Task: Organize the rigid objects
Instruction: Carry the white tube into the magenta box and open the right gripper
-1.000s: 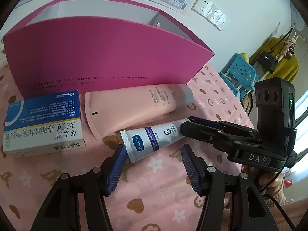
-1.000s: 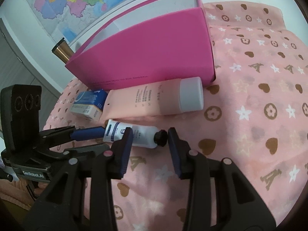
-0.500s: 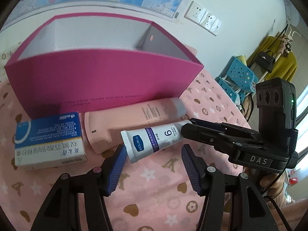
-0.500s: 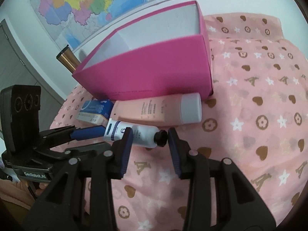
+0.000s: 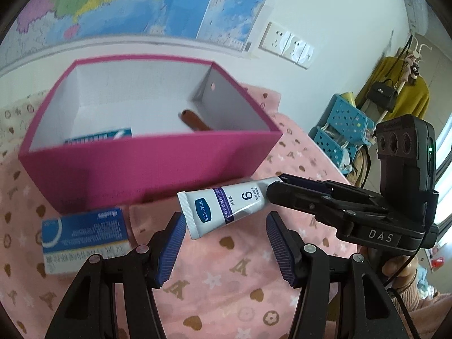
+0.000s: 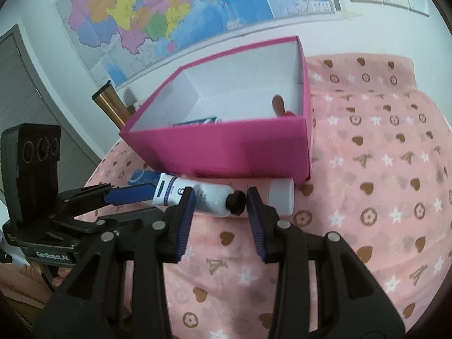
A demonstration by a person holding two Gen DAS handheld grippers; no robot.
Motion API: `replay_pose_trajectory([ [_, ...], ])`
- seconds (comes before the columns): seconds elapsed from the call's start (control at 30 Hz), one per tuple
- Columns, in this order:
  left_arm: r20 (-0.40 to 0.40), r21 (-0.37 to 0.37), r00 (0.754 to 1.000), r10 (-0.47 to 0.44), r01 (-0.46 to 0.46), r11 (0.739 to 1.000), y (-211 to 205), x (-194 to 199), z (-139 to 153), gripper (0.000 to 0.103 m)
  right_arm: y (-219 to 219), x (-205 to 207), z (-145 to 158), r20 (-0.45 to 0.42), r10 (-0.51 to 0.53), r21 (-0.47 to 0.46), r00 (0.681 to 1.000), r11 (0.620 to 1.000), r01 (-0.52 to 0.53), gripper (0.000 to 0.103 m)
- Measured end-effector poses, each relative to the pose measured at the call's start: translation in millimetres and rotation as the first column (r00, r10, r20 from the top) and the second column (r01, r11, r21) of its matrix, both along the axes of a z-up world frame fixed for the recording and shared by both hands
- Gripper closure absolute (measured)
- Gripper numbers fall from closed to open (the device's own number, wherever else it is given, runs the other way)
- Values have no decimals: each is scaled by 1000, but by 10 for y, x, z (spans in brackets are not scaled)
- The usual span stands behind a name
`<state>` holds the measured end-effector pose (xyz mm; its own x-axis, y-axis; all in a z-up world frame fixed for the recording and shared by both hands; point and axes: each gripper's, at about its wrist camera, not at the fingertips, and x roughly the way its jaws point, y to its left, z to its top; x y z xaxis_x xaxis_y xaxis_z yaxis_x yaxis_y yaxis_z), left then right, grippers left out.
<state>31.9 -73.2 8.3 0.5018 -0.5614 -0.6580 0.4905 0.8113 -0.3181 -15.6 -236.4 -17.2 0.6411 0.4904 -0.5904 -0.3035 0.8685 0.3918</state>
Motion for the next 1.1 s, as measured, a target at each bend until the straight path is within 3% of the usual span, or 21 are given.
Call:
replay_pose_trajectory([
  [0.47, 83, -8, 996, 10, -9, 1000, -77, 75, 307, 43, -58, 94, 381, 96, -13, -8, 995, 1000, 13, 62],
  [1.1, 115, 13, 993, 9, -10, 1000, -163, 268, 424, 43, -140, 302, 535, 129, -24, -2, 991, 1000, 24, 62],
])
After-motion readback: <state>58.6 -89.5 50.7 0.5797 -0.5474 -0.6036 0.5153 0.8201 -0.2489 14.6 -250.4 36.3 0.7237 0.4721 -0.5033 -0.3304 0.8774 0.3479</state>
